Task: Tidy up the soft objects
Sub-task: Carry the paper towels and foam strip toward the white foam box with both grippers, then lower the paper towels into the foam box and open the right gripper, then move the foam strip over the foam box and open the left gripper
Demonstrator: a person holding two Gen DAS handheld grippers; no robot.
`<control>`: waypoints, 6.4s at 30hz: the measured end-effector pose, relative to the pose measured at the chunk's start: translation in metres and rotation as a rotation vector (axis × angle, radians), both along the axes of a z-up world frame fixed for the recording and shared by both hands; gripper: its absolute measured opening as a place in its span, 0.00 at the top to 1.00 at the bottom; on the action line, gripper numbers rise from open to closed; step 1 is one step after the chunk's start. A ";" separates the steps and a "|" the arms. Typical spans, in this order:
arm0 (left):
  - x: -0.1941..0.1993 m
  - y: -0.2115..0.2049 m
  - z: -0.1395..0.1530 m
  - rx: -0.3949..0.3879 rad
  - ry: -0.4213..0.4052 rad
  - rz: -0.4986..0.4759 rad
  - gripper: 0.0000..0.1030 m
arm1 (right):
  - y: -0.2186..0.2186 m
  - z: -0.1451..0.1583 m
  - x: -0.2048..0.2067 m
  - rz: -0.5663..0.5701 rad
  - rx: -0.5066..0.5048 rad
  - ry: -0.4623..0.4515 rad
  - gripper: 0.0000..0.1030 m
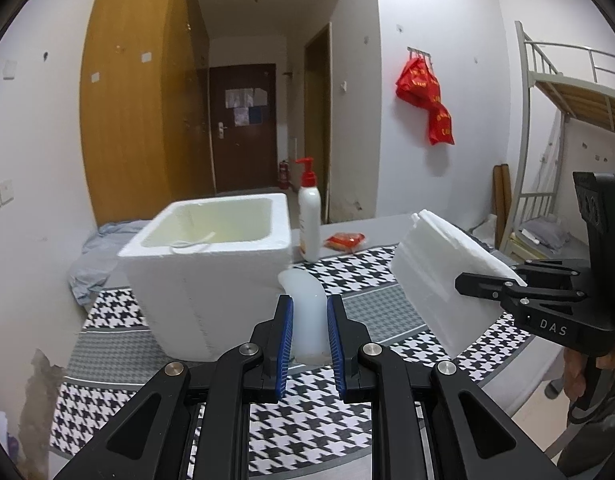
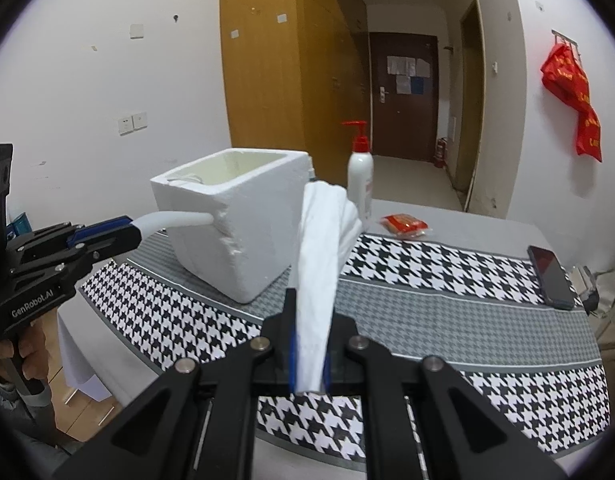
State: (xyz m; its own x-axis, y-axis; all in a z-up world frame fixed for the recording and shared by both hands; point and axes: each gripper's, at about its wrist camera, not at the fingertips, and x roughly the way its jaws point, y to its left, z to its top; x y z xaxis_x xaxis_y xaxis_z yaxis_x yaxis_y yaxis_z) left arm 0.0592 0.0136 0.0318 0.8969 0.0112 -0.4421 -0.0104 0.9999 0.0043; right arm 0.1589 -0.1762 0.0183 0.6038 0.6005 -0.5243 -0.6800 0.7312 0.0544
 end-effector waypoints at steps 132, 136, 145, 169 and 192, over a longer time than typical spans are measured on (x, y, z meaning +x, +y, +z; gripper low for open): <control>0.011 0.107 0.032 -0.008 -0.093 0.273 0.82 | 0.158 0.053 0.071 0.174 -0.012 -0.059 0.01; 0.017 0.104 0.035 -0.007 -0.098 0.260 0.82 | 0.149 0.052 0.070 0.169 -0.002 -0.056 0.01; 0.035 0.098 0.040 0.002 -0.100 0.224 0.82 | 0.123 0.054 0.066 0.145 0.014 -0.074 0.01; 0.095 0.074 0.040 -0.018 -0.053 0.093 0.82 | 0.059 0.037 0.073 0.023 0.016 -0.052 0.01; 0.133 0.076 0.029 0.010 0.015 0.122 0.78 | 0.042 0.029 0.079 -0.014 0.009 -0.046 0.01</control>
State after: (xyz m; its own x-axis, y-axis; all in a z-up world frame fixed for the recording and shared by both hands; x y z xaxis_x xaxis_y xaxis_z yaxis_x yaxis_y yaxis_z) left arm 0.1922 0.0899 0.0611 0.8819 0.1244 -0.4546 -0.1320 0.9911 0.0150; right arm 0.2379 -0.1346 0.0474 0.6355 0.5966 -0.4902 -0.6719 0.7401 0.0296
